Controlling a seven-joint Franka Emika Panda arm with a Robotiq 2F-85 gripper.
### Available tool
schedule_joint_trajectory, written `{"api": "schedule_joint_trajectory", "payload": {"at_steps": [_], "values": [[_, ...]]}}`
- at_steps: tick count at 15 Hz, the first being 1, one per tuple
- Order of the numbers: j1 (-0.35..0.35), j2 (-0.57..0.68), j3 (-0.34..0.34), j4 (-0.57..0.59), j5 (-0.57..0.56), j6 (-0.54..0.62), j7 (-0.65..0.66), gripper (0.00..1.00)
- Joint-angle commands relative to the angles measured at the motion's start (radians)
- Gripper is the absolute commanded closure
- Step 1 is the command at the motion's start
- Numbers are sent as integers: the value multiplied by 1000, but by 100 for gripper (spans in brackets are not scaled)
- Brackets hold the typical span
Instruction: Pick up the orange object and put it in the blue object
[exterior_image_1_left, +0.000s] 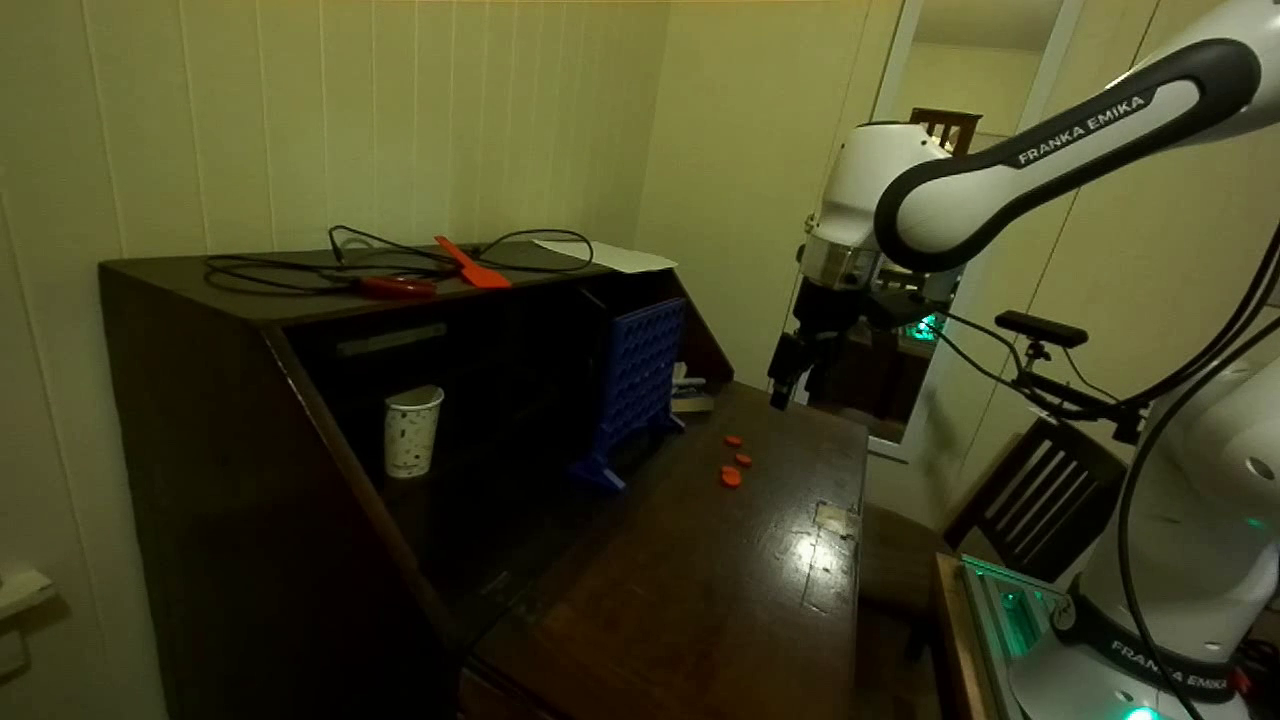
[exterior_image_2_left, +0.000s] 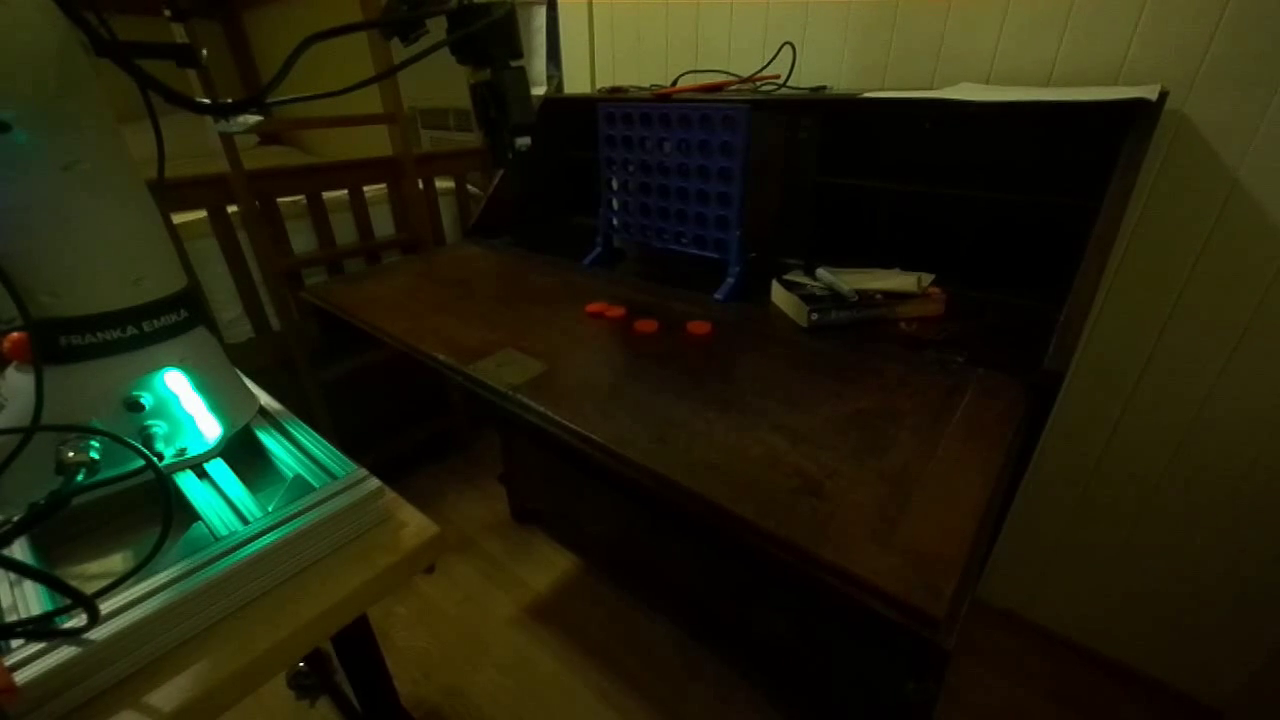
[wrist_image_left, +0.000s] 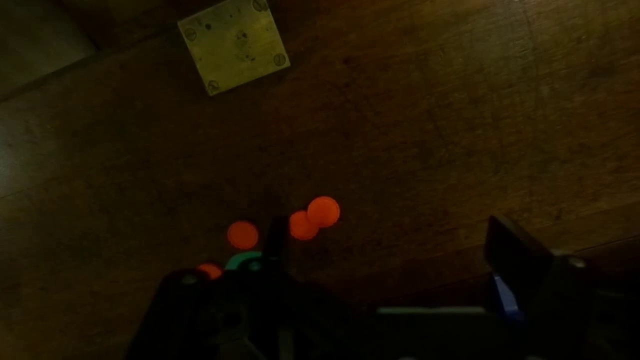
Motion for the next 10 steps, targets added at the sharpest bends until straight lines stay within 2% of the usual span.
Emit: {"api": "schedule_joint_trajectory", "payload": {"at_steps": [1,3,4,10], "values": [[1,0,-1,1,0,-2,0,0],[2,0,-1,1,0,-2,0,0],[-14,-10,23,-13,-39,18,37,0],[-66,92,27,8,-123,193,103,0]]}}
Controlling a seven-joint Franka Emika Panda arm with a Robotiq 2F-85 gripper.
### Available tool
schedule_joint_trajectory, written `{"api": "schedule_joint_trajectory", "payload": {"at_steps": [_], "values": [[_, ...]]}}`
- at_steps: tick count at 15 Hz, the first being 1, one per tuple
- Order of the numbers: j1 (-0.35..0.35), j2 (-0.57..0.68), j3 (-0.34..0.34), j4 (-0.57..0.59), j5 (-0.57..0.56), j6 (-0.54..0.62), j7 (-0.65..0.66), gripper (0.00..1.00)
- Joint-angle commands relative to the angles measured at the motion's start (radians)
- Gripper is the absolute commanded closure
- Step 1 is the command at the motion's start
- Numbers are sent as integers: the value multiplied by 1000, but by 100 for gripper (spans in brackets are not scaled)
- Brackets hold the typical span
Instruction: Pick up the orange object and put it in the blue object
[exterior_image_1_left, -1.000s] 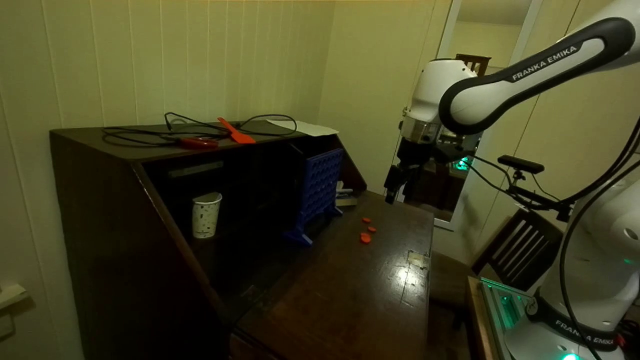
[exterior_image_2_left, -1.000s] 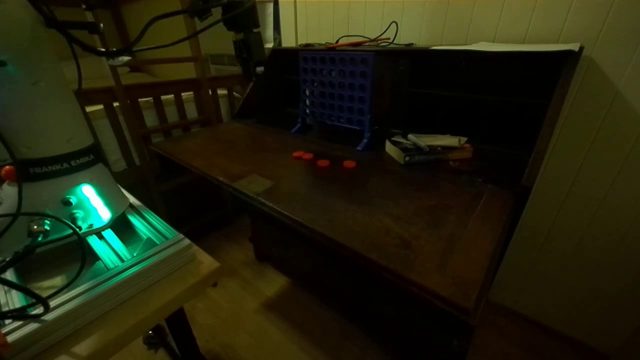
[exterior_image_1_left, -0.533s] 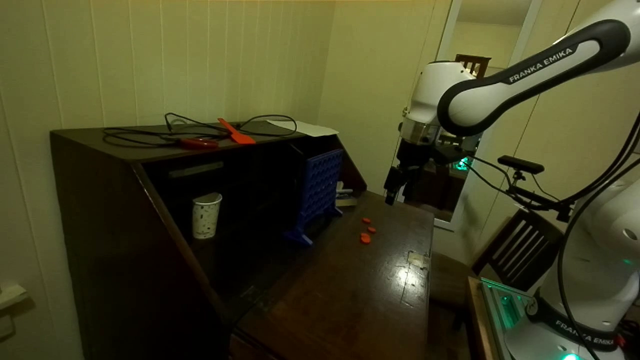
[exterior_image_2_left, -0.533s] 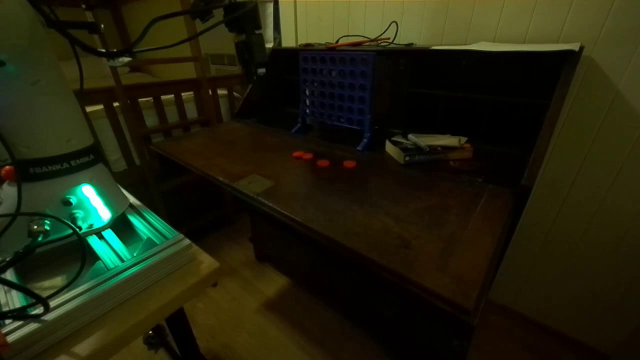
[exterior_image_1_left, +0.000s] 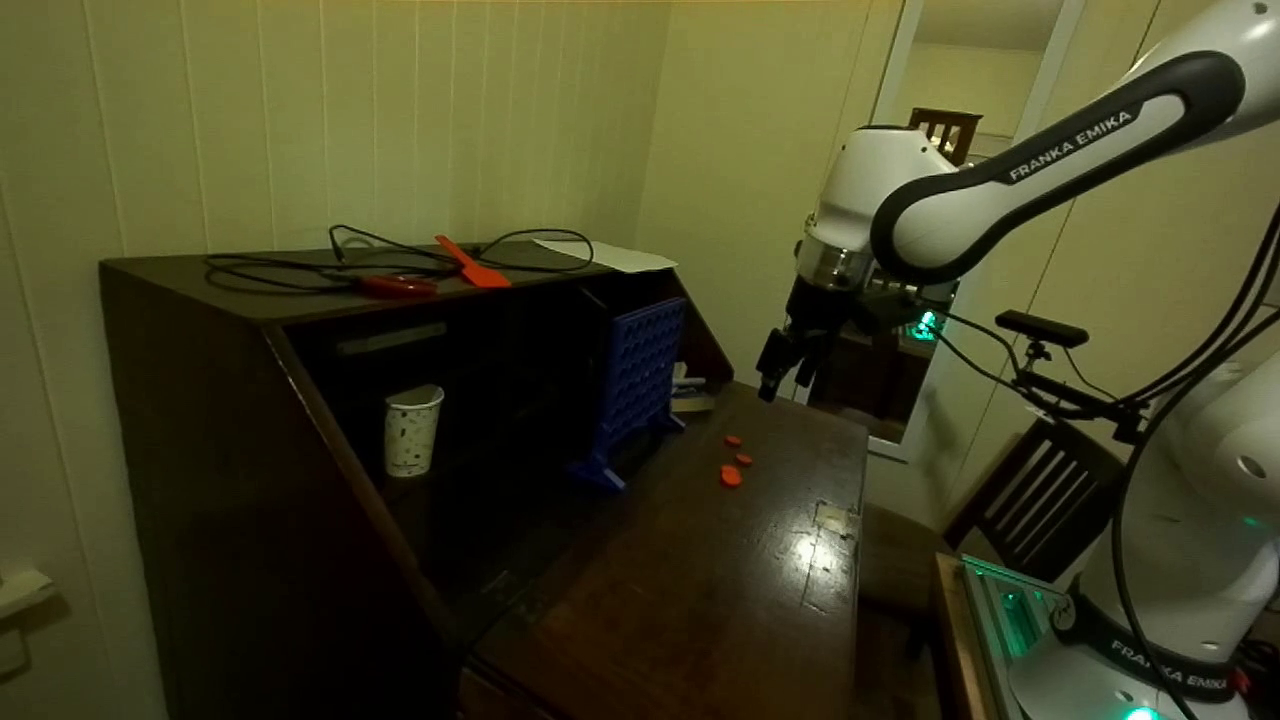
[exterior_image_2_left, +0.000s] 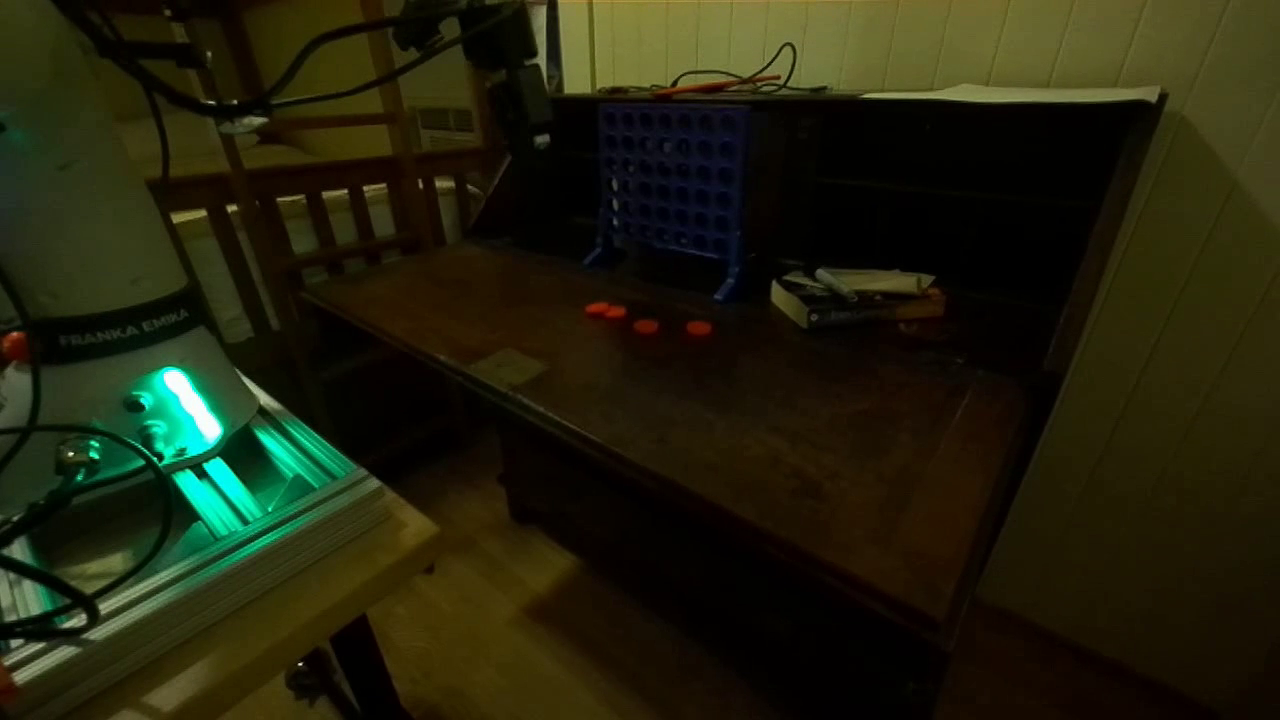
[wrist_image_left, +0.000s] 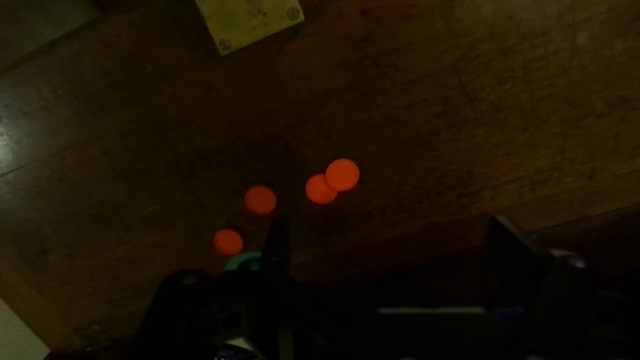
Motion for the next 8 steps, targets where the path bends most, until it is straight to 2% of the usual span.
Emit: {"api": "schedule_joint_trajectory", "payload": {"at_steps": [1,8], "values": [[-41,83,16,8,-68,125,50,0],[-19,257,-19,8,-37,315,-11,0]]}}
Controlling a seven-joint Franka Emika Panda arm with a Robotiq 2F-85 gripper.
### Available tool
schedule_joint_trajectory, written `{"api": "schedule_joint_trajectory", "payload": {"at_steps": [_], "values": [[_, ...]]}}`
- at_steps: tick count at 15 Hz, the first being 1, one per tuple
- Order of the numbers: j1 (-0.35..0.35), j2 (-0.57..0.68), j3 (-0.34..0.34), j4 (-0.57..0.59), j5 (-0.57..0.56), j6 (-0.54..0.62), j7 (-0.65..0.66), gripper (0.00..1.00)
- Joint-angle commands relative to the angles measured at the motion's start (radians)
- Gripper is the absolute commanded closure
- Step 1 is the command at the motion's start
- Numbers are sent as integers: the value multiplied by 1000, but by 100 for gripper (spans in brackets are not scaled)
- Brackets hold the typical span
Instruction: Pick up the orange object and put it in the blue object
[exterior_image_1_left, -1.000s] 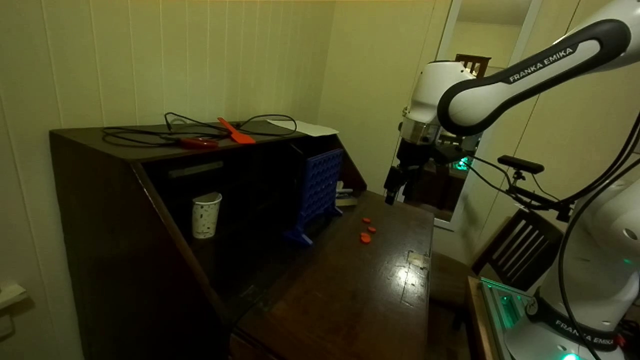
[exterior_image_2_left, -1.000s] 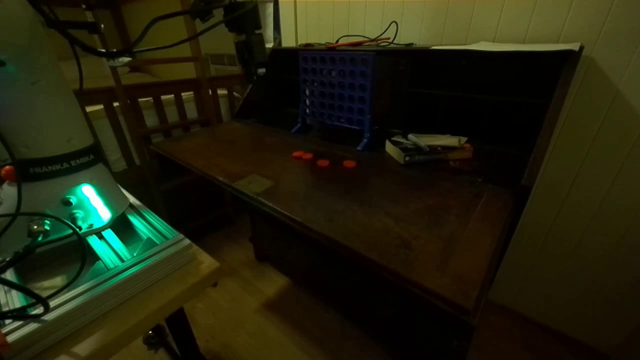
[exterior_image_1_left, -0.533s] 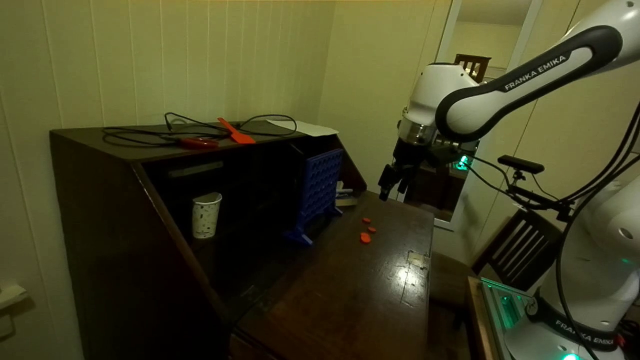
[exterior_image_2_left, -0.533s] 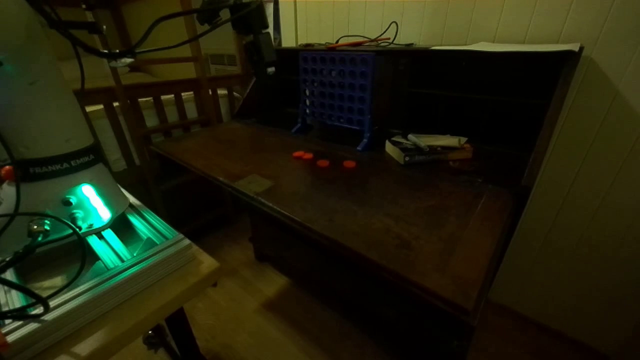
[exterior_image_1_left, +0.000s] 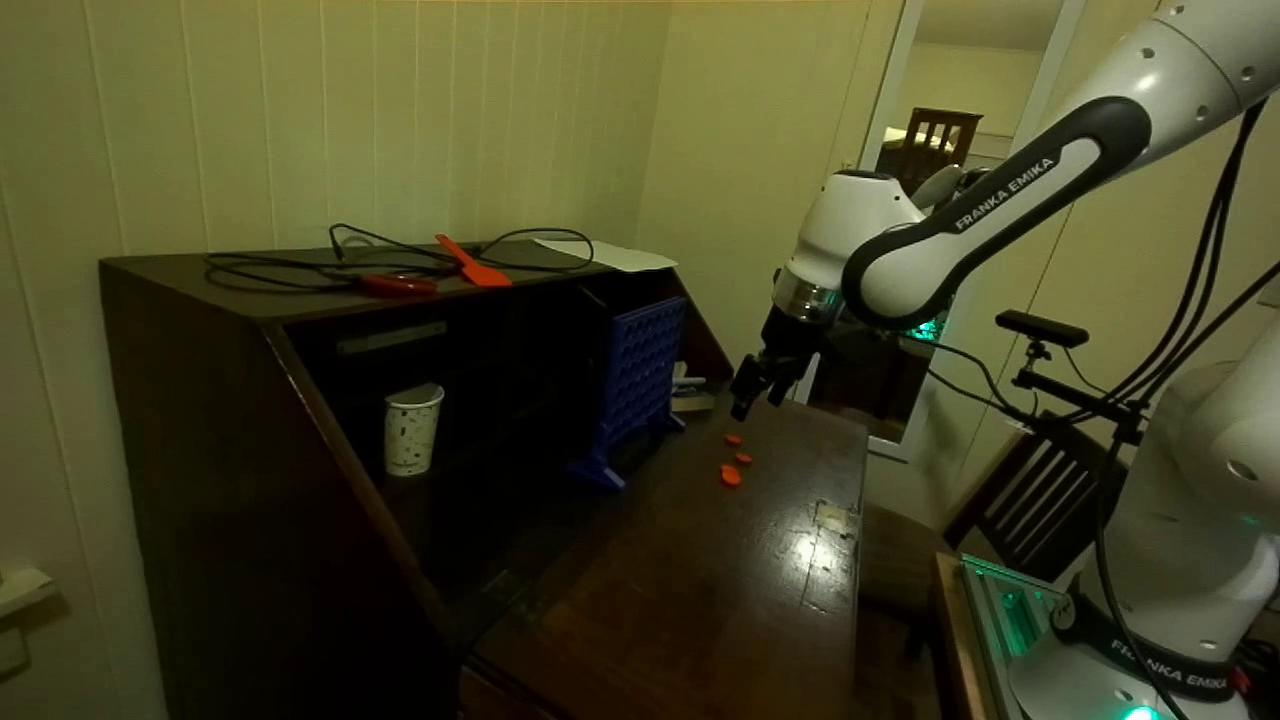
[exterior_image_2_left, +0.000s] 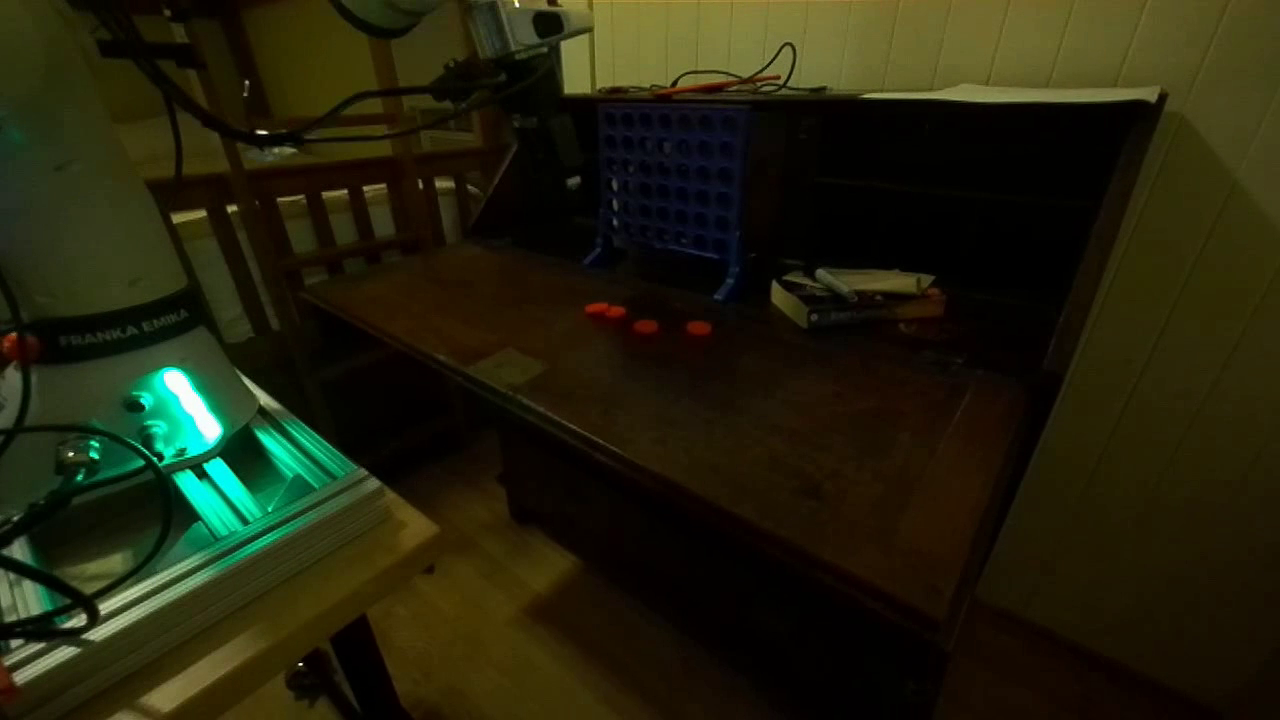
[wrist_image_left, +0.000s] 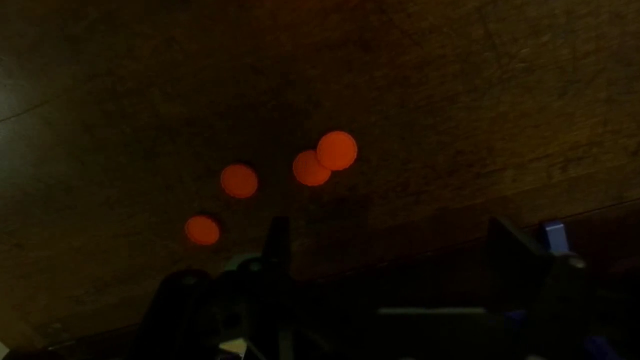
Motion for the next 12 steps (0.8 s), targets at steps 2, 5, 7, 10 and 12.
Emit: {"api": "schedule_joint_trajectory", "payload": {"at_steps": [2,5,7,10,12], "values": [[0,118,-16,9,-26,96,-5,0],[15,187,-31,10,-13,147,-15,0],[29,233,-46,9,9,194,-34,0],[51,301,-68,-2,78,312,-83,0],[62,341,-64,-5,168,381,-145,0]]}}
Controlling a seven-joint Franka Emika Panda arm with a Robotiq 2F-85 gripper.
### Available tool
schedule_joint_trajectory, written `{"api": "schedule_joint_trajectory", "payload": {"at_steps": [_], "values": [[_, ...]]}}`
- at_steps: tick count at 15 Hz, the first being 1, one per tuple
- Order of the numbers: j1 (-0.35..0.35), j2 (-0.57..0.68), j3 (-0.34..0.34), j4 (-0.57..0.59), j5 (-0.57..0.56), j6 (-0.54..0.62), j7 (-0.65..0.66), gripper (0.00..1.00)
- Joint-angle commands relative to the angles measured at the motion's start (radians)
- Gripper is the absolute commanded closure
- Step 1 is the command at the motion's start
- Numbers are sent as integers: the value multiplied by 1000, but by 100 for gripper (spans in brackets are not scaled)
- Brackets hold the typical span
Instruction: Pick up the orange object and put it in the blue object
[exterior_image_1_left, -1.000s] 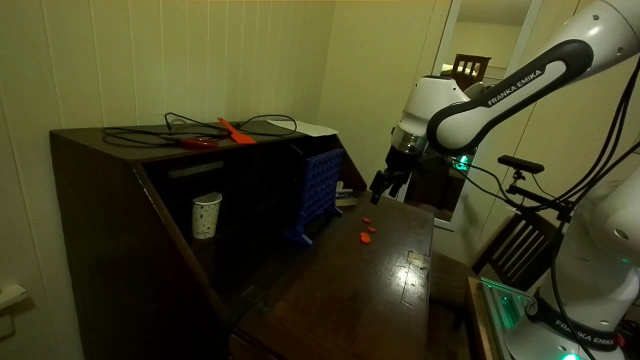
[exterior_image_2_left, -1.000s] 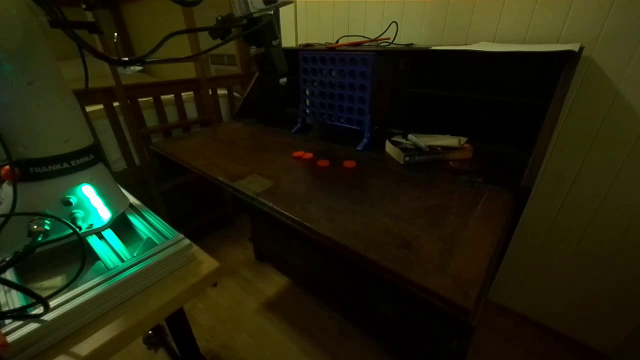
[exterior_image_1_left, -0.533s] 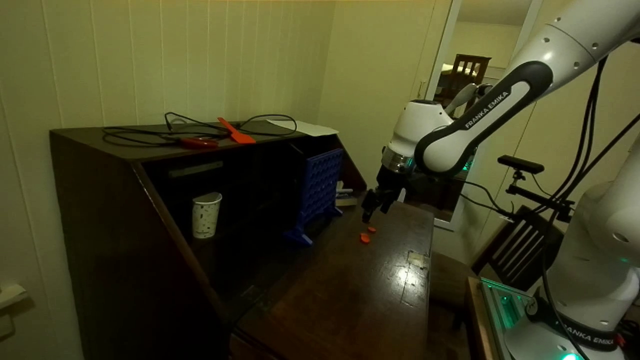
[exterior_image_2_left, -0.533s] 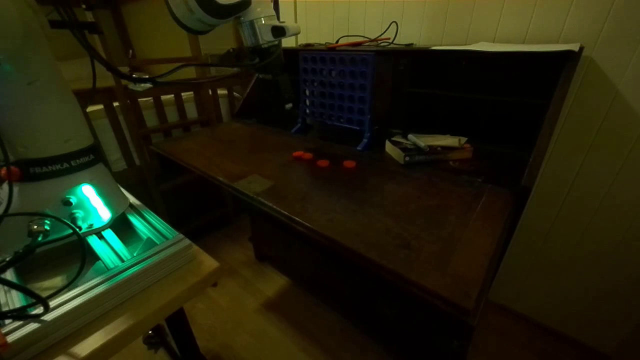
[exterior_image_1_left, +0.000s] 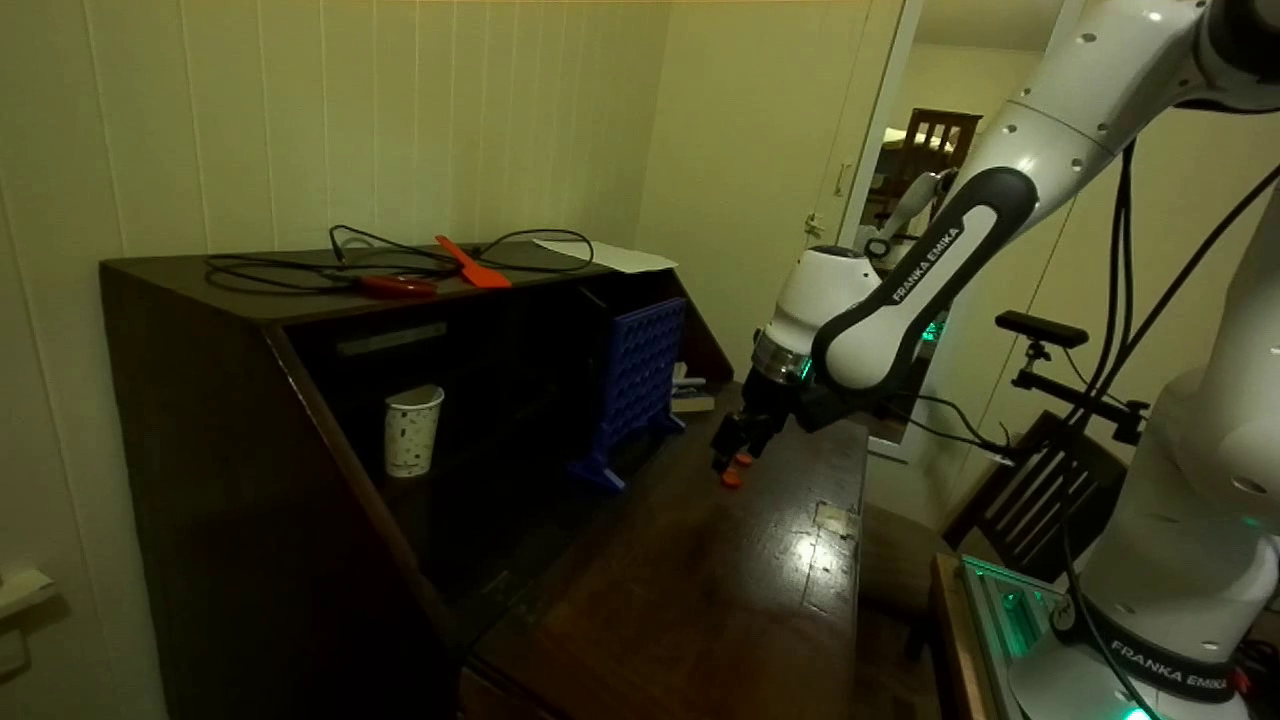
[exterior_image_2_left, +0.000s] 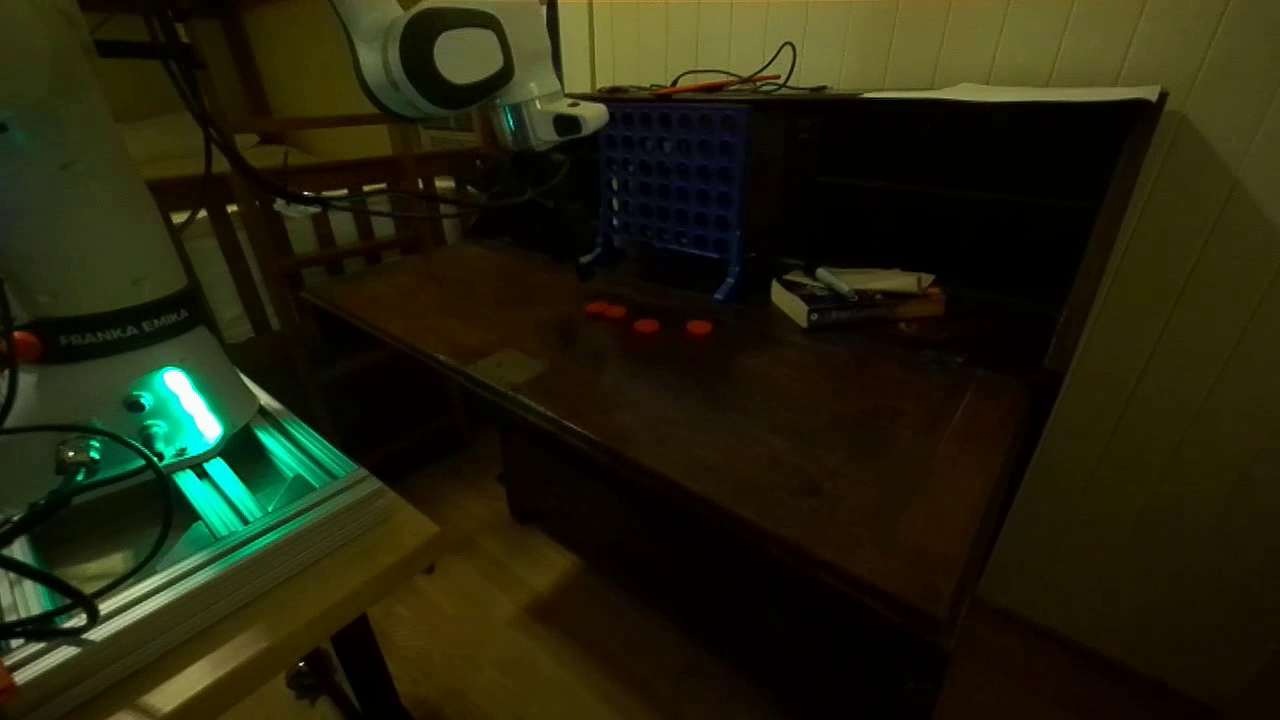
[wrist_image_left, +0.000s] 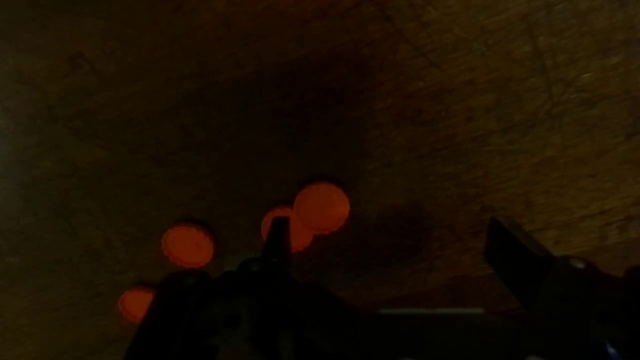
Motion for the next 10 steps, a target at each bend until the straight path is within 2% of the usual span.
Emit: {"api": "schedule_joint_trajectory", "payload": {"at_steps": [1,2,6,8,10], "values": [[26,79,7,-7,194,126,-145,0],[-30,91,84,-5,268,137,-194,0],[-169,119,298,32,525,117,-382,0],[-229,134,366,54,602,115,-458,0],[-275,138,400,62,637,119,-515,0]]}}
